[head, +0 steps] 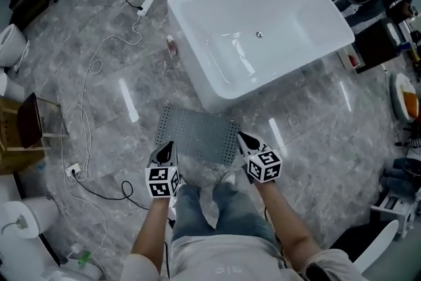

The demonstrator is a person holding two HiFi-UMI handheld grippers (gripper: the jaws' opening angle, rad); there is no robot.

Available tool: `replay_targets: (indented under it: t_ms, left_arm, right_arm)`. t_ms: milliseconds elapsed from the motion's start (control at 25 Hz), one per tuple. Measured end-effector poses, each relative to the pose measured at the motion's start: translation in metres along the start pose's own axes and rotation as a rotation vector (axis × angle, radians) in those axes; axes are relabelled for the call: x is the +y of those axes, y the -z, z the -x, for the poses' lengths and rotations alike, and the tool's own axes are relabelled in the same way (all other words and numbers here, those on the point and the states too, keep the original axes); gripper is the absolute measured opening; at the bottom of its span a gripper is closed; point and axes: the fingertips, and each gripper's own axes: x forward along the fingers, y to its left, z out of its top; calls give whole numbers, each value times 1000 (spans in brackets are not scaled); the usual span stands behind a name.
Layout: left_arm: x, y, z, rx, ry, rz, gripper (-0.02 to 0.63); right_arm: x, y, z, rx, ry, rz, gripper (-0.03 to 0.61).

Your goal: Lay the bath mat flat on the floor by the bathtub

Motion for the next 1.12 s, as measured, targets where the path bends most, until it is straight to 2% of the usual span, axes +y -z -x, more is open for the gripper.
replay_targets:
  t_ms: [280,600,880,1120]
  left_arm:
    - [-29,-100,74,-124,24,-91,15]
    - [-73,-181,159,-248,64,-151,15]
    - [-96,-231,220,-381,91,-192,15]
    - [-124,-259,250,-469,112,-203,15]
  right_arm:
    - [44,-104,72,-148,-15,81,26]
    - [99,-175,147,-254,-62,122,26]
    - [138,-223,212,-369,-126,198,26]
    - [152,-243,258,-440,-154,237,26]
